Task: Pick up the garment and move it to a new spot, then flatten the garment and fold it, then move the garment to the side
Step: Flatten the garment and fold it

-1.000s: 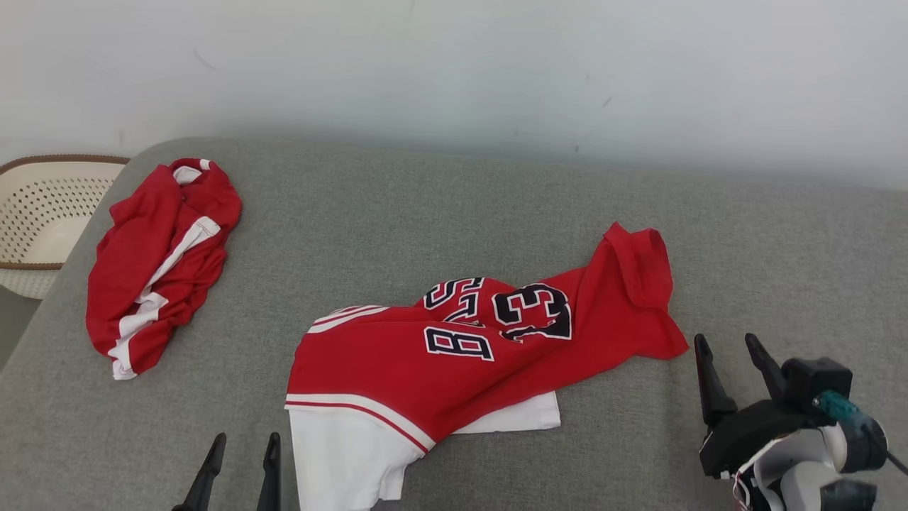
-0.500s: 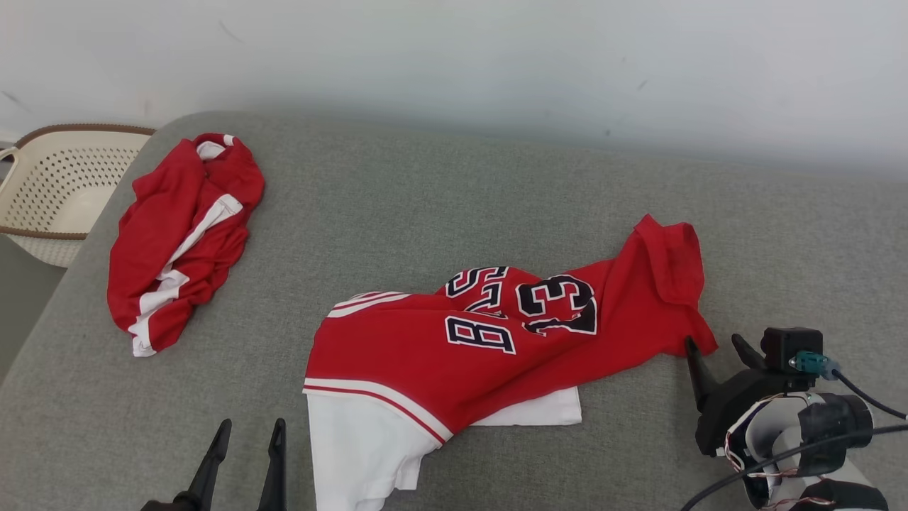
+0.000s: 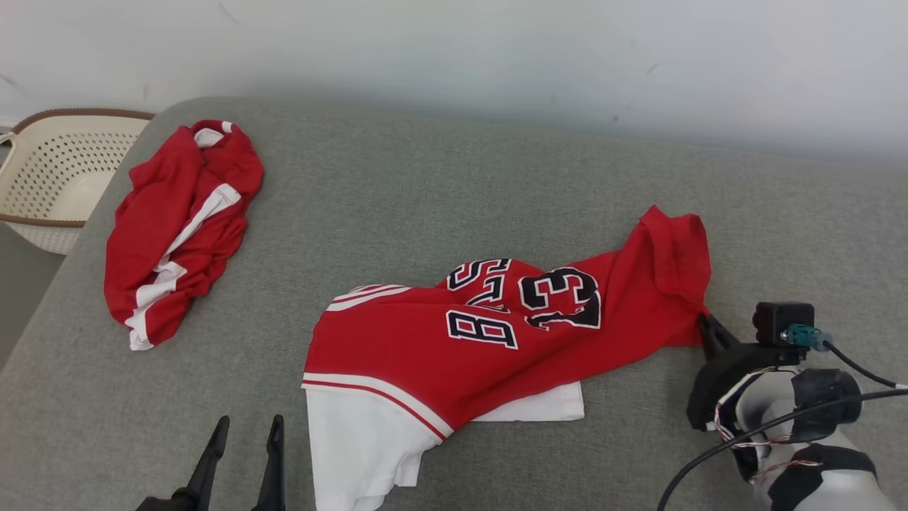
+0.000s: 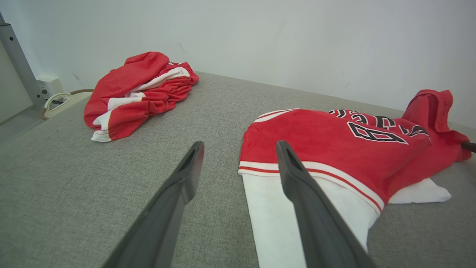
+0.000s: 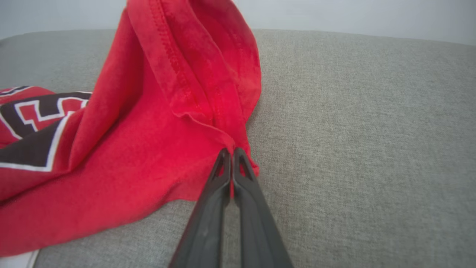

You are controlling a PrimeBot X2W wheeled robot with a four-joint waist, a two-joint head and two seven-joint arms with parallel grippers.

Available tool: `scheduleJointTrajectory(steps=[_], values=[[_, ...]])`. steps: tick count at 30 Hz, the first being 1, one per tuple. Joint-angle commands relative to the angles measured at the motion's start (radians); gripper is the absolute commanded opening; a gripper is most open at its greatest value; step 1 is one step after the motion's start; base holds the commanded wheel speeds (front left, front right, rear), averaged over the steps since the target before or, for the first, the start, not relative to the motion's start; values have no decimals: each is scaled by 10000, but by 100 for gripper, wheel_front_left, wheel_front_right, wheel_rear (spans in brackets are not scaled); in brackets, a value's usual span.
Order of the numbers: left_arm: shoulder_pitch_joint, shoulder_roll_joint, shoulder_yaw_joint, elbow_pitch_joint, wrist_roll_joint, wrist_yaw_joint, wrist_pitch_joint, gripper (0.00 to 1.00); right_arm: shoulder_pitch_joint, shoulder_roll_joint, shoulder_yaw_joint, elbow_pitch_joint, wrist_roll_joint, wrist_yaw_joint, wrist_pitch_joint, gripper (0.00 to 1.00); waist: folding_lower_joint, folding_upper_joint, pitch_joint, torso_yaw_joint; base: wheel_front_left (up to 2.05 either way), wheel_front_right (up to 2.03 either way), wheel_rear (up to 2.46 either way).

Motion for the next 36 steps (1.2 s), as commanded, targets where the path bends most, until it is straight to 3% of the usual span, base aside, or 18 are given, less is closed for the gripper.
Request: scheduleJointTrajectory(steps=[1,8,16,22,27,32,36], values=[[-12,-5,51,61,-109,58,-37,100,-12,114,121,7,338,-3,-139,0,-1,-1,-41,-97,0,0,0],[323,-3,189,118,-130,183,-32,100,665,-99,1050,-1598,1946,-3,-36,0,-1,-1,-425,-838,0,0,0],[442,-4,228,66,-142,239,-29,100,1853,-1039,1397,-4222,3301,-5,858,0,-1,-1,-554,-1433,0,0,0],[578,-4,317,32,-140,307,-31,100,3406,-1642,967,-6734,4053,-5,1912,0,-1,-1,-639,-1749,0,0,0],[665,-4,439,76,-112,274,-29,100,4748,-1896,216,-8608,4002,-5,2804,0,-1,-1,-646,-1929,0,0,0],[617,-3,453,99,-85,244,-30,100,5976,-1660,-826,-9822,3847,-5,3786,0,-1,-1,-575,-2041,0,0,0],[492,-3,455,141,-100,201,-31,100,6571,-1338,-1499,-9983,3439,-5,4245,0,-1,-1,-462,-2074,0,0,0]])
